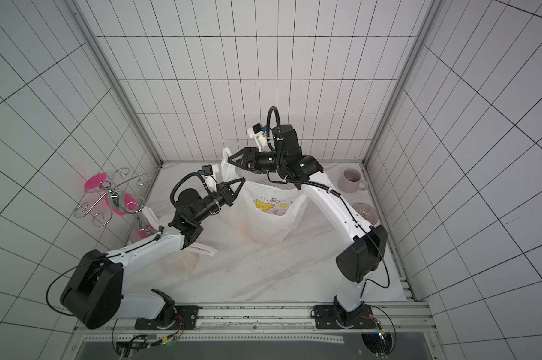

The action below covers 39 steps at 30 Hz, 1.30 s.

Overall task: Place the peach into a plastic bag & tie a knot
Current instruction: Adjust the plastic bag at the center of the board, then cross the plastic bag at the center of the board.

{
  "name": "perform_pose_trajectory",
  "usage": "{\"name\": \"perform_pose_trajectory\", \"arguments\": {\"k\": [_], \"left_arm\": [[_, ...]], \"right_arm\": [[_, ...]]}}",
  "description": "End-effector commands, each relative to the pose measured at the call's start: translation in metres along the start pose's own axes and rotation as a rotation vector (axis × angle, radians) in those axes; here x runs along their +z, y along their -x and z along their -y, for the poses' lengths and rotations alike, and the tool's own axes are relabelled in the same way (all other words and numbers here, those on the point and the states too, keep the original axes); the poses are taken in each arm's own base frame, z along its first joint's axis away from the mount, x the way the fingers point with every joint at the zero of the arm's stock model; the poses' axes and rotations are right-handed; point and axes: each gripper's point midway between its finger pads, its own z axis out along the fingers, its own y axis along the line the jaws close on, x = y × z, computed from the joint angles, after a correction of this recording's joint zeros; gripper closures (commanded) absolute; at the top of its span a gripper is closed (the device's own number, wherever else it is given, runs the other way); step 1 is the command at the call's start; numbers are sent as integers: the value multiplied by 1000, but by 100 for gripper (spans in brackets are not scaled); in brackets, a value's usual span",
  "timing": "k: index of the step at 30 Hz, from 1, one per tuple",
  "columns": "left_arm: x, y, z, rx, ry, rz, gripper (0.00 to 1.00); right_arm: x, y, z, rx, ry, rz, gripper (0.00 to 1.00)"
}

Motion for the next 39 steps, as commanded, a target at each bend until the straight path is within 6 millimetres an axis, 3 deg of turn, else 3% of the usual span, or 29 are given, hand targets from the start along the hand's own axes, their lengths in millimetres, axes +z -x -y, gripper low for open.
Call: {"name": "perform_pose_trajectory", "arguments": {"k": [1, 3, 6, 9, 14, 16, 19, 22, 23, 26, 27, 29, 32, 35, 37, 39], "left_arm": [[-10, -11, -63, -93, 329, -64, 100], [-7, -8, -71, -111, 353, -111, 100], [-3, -2, -64, -100, 331, -149, 100], [-1, 4, -54, -102, 284, -125, 100], [-2, 3, -51, -99, 264, -129, 100], [-3, 3, -49, -97, 254, -127, 100], [-7, 5, -44, -89, 238, -119, 100], [-12, 7, -37, -79, 224, -122, 100], [-14, 5, -36, -74, 222, -129, 100], [-21, -10, -41, -81, 234, -171, 100], [-25, -19, -44, -88, 241, -192, 100], [-31, -34, -49, -107, 254, -234, 100], [-42, -48, -61, -134, 319, -285, 100], [-52, -48, -82, -171, 411, -283, 100], [-55, -43, -96, -187, 453, -274, 100], [-53, -37, -105, -185, 476, -277, 100]], "right_arm": [[-76, 22, -15, -177, -111, 133, 35], [-110, 17, 3, -199, -263, 165, 33], [-160, 1, 38, -188, -587, 166, 30], [-183, -29, 62, -93, -756, 84, 30], [-153, -65, 45, -24, -698, 24, 30], [-137, -72, 51, 5, -686, -1, 29], [-118, -69, 66, 33, -692, -21, 31], [-104, -49, 75, 15, -713, 5, 37], [-100, -39, 73, -9, -710, 22, 44], [-91, -6, 57, -95, -678, 70, 79], [-89, 2, 53, -120, -666, 79, 88], [-83, 5, 48, -152, -636, 66, 95], [-74, -8, 56, -156, -600, -1, 96], [-73, -20, 70, -134, -573, -38, 94], [-74, -23, 69, -136, -511, -49, 84], [-80, -26, 63, -153, -441, -61, 65]]}}
